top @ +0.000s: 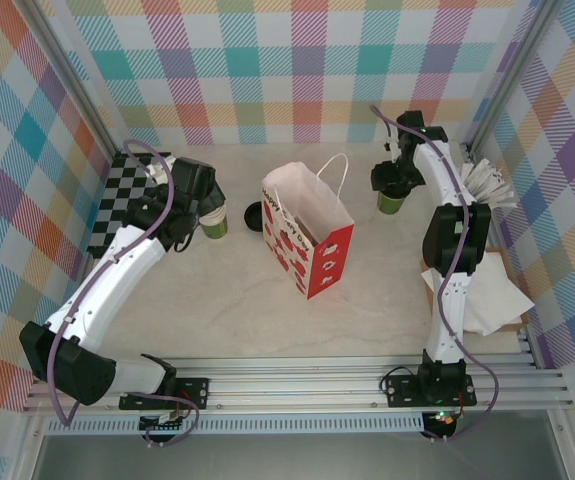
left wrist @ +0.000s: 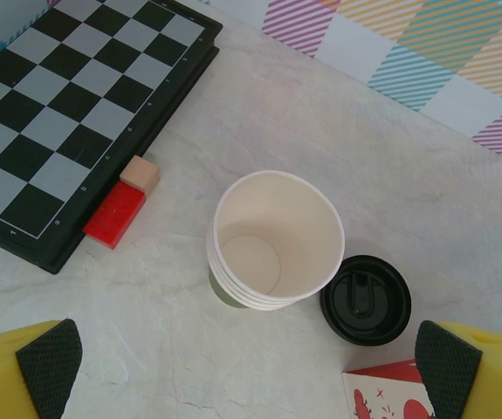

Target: Pack the takeout coffee

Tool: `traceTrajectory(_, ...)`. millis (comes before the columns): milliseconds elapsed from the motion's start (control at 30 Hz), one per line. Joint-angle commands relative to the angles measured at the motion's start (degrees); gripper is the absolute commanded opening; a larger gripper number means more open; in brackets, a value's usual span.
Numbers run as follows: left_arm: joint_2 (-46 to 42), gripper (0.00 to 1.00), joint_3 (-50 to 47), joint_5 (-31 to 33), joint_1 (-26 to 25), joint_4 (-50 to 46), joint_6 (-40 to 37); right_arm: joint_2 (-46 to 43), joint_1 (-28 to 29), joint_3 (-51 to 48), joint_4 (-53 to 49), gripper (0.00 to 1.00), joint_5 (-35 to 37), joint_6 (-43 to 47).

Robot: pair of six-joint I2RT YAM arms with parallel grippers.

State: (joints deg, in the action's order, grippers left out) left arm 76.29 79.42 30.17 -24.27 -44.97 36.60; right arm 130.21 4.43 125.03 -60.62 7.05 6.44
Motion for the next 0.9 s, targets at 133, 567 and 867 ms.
traceTrajectory(133, -1.4, 1.00, -1.7, 1.0, 1.0, 0.2, -0.1, -8.6, -0.2, -9.2, 0.3, 0.89, -1.4, -3.3)
traceTrajectory(567, -1.3, 1.00, -1.7, -2.2, 1.0, 2.0, -2.0, -35.6, 4.5, -43.1, 5.1, 0.90, 1.1, -11.1)
traceTrajectory(867, -1.1, 1.00, -3.6, -4.5, 1.0, 4.1, -1.8, -49.5, 10.1, -60.2, 7.3, 0.91, 3.2, -19.0)
